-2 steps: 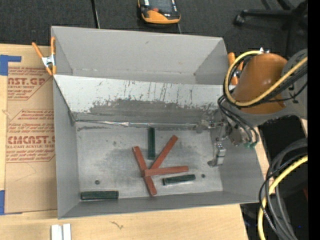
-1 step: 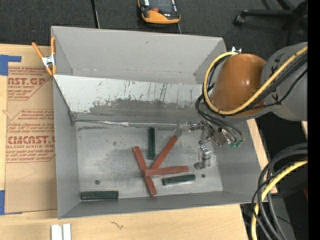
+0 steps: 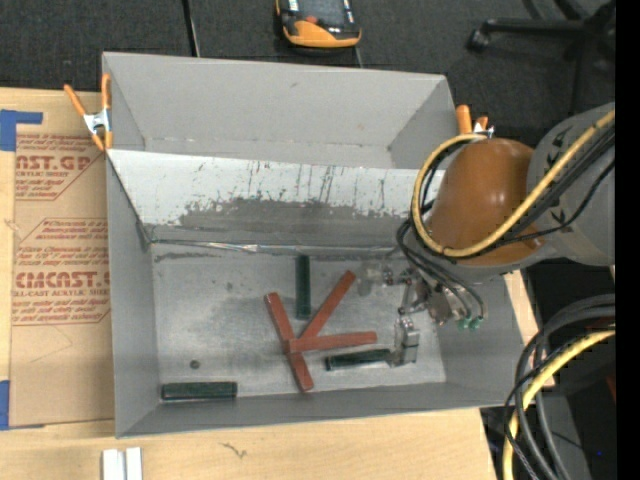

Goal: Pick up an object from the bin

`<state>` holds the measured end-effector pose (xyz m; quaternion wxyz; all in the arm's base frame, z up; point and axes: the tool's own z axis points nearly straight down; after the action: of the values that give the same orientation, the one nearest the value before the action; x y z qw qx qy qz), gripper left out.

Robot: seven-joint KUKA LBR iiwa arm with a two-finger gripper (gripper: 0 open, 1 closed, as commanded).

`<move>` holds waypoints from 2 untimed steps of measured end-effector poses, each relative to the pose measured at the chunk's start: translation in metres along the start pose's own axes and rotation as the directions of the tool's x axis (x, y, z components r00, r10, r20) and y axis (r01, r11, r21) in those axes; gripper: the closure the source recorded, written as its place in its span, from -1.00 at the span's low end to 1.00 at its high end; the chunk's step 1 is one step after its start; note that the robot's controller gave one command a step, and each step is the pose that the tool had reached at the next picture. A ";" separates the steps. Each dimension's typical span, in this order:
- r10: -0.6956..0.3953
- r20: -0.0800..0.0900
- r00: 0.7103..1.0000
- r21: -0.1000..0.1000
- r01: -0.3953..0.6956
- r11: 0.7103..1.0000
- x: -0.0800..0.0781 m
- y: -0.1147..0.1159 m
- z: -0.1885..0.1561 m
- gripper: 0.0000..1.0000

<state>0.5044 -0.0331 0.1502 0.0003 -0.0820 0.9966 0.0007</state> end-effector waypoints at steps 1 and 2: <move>-0.193 0.004 0.981 0.003 0.193 0.981 0.003 0.027 0.072 -1.00; 0.048 0.003 0.999 0.002 -0.048 0.999 0.017 0.036 0.083 1.00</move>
Offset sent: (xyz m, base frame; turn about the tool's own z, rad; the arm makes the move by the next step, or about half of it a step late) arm -0.0255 0.0329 -0.0802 0.0571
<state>0.4816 -0.0004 0.0677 0.0019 -0.0579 0.9983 0.0000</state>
